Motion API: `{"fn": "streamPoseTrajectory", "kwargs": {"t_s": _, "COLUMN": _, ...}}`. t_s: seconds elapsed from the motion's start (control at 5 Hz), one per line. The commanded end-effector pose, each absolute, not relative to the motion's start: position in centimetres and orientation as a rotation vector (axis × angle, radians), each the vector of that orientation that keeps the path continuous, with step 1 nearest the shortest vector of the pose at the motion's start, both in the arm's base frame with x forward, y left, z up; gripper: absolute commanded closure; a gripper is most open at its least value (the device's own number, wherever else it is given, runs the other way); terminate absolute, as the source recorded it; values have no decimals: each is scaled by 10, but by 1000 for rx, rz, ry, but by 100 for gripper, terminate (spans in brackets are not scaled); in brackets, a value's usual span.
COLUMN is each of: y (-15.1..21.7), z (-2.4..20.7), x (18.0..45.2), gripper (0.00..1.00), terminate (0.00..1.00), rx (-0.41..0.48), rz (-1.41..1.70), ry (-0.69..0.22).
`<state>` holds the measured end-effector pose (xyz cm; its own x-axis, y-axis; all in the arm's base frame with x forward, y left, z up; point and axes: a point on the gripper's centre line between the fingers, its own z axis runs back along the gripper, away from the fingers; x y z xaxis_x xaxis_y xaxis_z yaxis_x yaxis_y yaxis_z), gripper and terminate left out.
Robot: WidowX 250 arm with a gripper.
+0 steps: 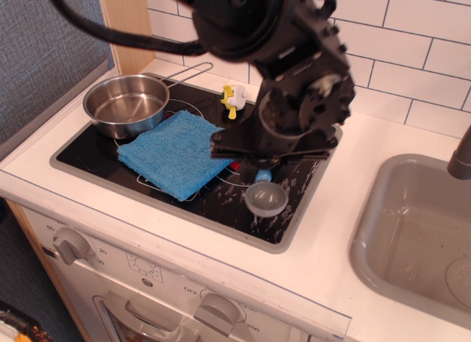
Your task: Put the spoon to the right of the blue towel.
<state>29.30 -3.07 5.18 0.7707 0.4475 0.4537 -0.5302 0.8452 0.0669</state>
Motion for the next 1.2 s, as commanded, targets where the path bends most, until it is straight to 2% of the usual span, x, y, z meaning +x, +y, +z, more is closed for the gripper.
{"fn": "streamPoseTrajectory", "kwargs": {"t_s": 0.0, "y": -30, "z": 45, "x": 289, "gripper": 100, "terminate": 0, "rx": 210, "rz": 460, "ry": -510}}
{"fn": "streamPoseTrajectory", "kwargs": {"t_s": 0.4, "y": -32, "z": 29, "x": 292, "gripper": 100, "terminate": 0, "rx": 199, "rz": 447, "ry": -454}}
{"fn": "streamPoseTrajectory", "kwargs": {"t_s": 0.6, "y": -37, "z": 34, "x": 297, "gripper": 0, "terminate": 0, "rx": 178, "rz": 474, "ry": -453}}
{"fn": "streamPoseTrajectory", "kwargs": {"t_s": 1.0, "y": -37, "z": 39, "x": 304, "gripper": 0, "terminate": 0, "rx": 155, "rz": 488, "ry": -466}}
